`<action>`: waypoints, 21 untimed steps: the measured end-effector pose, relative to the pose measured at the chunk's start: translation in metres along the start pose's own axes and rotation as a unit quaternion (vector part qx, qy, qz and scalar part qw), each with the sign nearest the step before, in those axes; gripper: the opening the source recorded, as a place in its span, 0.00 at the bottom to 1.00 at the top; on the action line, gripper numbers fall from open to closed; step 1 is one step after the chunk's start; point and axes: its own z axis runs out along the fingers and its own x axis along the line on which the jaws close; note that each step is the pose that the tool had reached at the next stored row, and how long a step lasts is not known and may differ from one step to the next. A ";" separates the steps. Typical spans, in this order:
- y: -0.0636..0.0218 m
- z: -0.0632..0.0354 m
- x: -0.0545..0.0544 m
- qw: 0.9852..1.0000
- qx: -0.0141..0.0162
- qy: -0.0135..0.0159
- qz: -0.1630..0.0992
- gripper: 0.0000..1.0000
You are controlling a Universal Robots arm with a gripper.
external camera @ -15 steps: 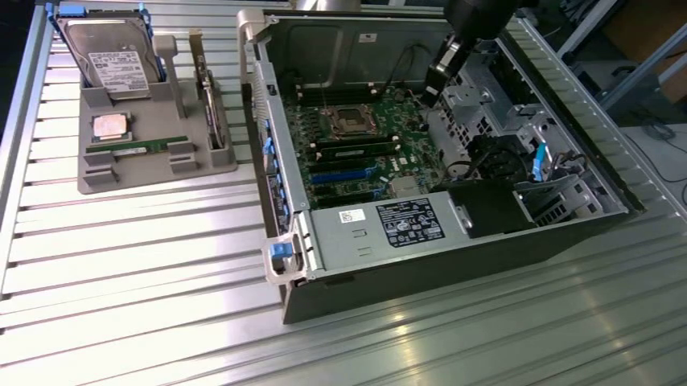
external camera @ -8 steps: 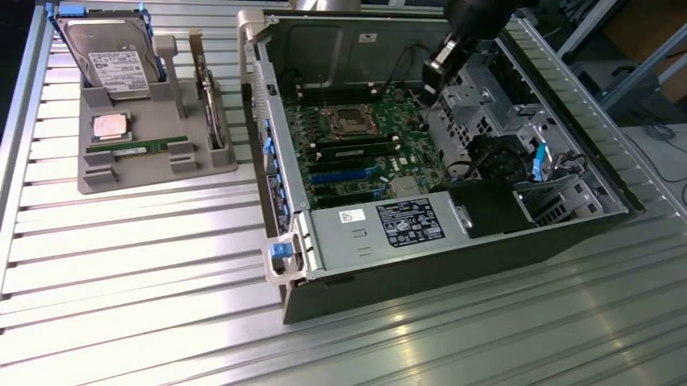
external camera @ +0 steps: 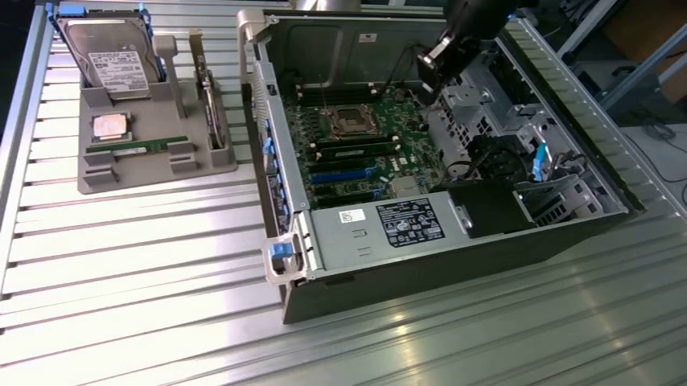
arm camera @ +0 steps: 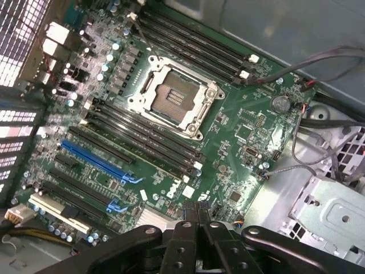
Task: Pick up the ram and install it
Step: 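Press down the ram until it locks into place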
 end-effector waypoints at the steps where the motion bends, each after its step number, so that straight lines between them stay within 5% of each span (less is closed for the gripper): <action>1: 0.0000 0.0000 0.000 1.000 -0.001 0.000 0.010 0.11; 7: 0.0000 0.0000 0.000 0.999 -0.004 0.001 0.053 0.11; 11: 0.0000 0.0000 0.000 0.994 -0.008 0.002 0.110 0.11; 17: 0.0000 0.0000 0.000 0.983 -0.013 0.003 0.184 0.11; 18: 0.0000 0.0000 0.000 0.979 -0.015 0.003 0.204 0.11; 20: 0.0000 0.0000 0.000 0.974 -0.016 0.004 0.226 0.11; 21: 0.0000 0.0000 0.000 0.970 -0.018 0.004 0.243 0.11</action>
